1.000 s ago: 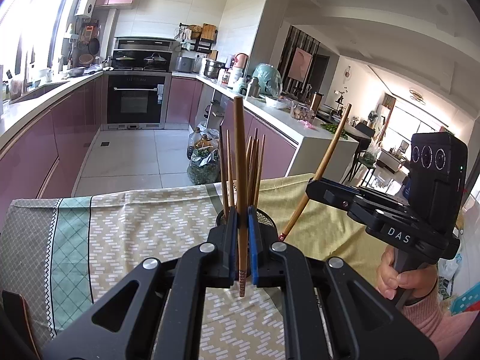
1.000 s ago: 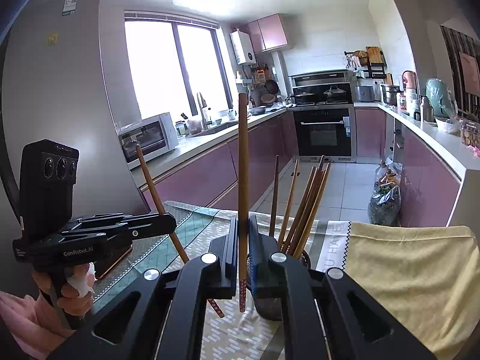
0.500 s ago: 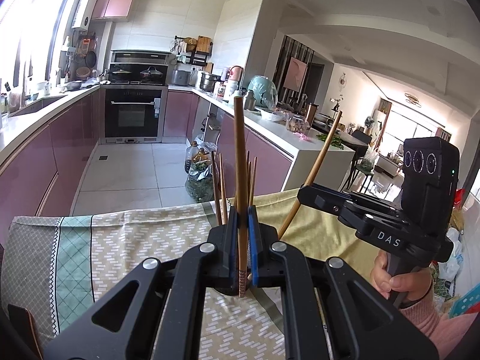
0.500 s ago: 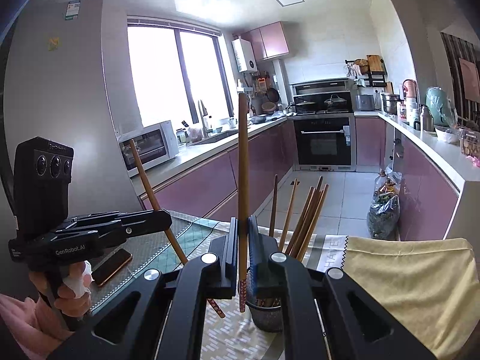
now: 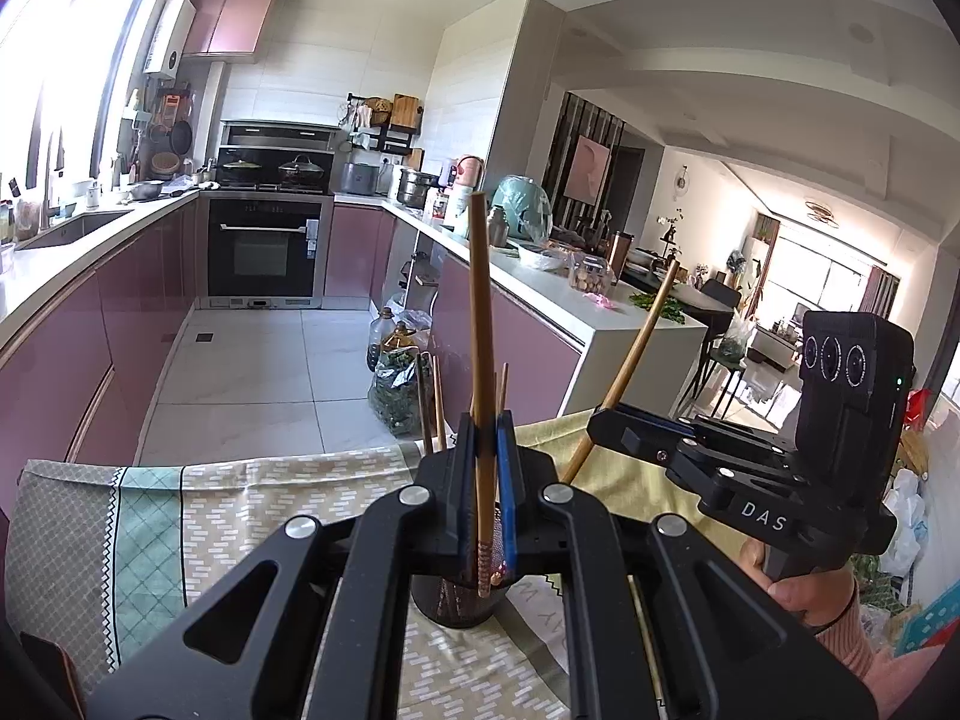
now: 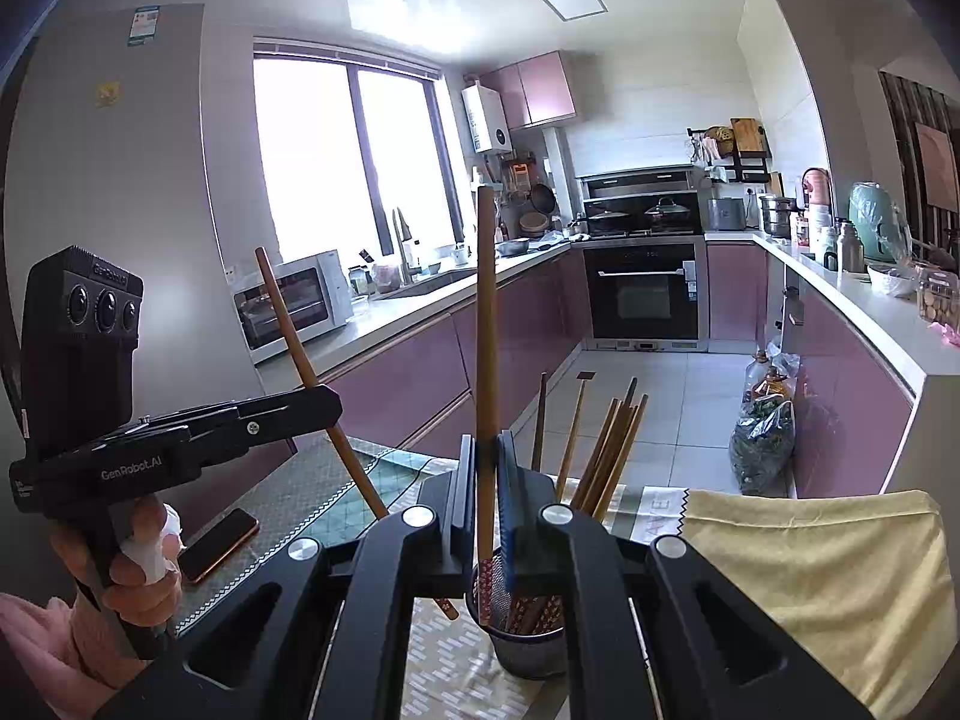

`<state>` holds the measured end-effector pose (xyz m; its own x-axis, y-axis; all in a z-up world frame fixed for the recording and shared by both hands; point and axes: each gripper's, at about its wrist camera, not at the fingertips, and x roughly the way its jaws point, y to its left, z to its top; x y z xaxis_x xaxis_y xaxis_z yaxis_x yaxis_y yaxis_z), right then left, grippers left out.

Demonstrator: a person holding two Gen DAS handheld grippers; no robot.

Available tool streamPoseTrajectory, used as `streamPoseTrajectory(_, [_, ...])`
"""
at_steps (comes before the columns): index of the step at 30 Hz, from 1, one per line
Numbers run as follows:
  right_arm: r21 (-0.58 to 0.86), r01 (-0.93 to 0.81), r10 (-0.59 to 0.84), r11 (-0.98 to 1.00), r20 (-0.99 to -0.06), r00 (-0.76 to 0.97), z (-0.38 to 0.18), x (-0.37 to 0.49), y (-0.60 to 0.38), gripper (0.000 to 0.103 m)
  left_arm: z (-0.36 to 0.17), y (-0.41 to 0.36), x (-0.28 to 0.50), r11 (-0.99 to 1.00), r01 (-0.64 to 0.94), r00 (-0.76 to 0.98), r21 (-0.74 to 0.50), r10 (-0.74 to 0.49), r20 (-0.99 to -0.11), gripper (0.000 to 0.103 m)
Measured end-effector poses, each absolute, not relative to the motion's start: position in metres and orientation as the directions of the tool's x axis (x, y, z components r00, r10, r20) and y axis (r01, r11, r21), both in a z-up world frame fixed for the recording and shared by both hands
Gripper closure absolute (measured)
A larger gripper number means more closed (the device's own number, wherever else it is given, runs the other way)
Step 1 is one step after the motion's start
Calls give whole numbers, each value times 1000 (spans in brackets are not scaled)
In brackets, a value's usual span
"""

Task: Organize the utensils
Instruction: 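Lower the left gripper's chopstick into the mesh cup while the right gripper pushes its own down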

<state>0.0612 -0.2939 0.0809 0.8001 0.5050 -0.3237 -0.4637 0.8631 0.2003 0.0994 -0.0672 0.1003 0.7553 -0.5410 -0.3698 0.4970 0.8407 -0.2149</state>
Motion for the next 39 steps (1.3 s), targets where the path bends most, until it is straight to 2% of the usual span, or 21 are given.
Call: streamPoseTrajectory(39, [225, -426, 482, 876, -369, 795, 72, 86, -294, 97, 93, -79, 120, 853, 479, 744, -207, -520, -420, 96])
